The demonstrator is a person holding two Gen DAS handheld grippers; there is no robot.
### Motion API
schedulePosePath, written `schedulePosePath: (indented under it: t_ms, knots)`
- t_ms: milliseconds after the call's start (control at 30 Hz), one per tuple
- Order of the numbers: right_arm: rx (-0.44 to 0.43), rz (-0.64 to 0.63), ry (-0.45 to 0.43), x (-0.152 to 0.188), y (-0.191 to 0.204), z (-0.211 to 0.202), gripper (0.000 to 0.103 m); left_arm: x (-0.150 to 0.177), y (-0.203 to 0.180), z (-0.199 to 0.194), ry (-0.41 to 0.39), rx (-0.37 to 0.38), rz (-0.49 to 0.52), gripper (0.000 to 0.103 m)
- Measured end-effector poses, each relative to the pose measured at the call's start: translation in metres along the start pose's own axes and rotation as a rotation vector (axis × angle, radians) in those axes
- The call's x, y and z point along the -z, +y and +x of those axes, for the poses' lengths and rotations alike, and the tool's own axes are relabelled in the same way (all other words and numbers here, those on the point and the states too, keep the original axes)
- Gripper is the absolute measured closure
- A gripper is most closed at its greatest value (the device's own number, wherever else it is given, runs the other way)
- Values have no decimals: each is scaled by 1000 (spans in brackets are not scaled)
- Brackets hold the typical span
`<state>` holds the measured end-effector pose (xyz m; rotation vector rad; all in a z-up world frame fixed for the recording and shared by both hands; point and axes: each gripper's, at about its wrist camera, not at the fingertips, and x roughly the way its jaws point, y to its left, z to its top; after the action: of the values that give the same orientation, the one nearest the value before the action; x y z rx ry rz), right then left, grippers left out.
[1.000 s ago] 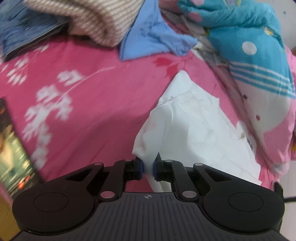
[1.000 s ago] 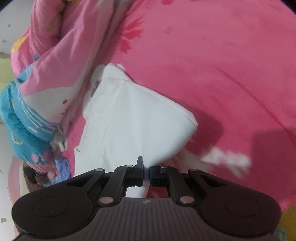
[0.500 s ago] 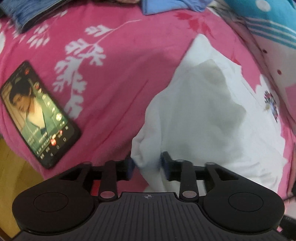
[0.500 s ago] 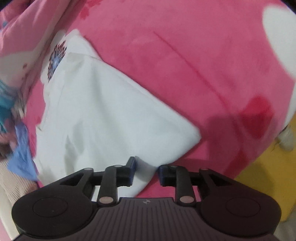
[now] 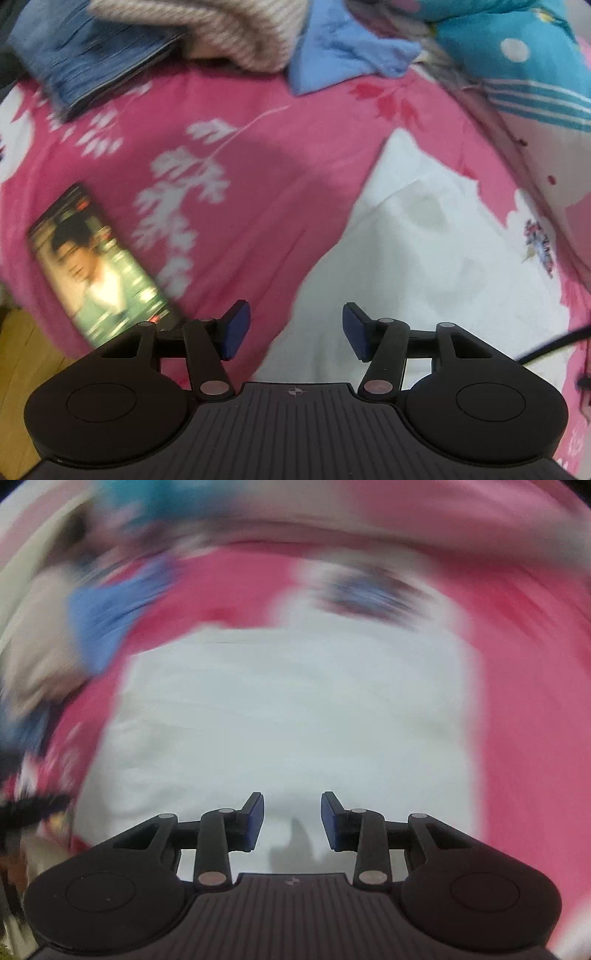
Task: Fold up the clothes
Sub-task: 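Move both tools back over the folded white sweatshirt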
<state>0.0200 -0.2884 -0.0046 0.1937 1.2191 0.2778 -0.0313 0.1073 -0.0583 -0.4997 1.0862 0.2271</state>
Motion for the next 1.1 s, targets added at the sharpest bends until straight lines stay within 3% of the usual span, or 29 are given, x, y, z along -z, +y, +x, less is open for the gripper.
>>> schedulePosePath:
  t_ms: [100,267,467,567,667,700,933,1100]
  knots:
    - [-72,-241,17,-33,55,43,72,-5,-15,13,-20,42,45,50]
    - [-139,-518,52,-59,122,108,73,-11,-41,31,-8,125,195,51]
    - [-146,-729,92,-64,157,146,74,-8,-58,41,-9,186,357,56]
    - [-154,-759,114,-68,160,160,74,-7,-60,43,-20,192,394,57]
    - [-183,-761,131,-70,161,167,99,-7,-63,45,-34,182,425,58]
    - [-187,-766,124,-70,163,164,101,-8,-65,45,-40,180,432,58]
    - [-117,-763,0,-80,169,139,102,-12,-71,46,-78,157,456,58]
    - [-115,-805,19,-76,169,155,101,-13,-72,50,-87,129,463,58]
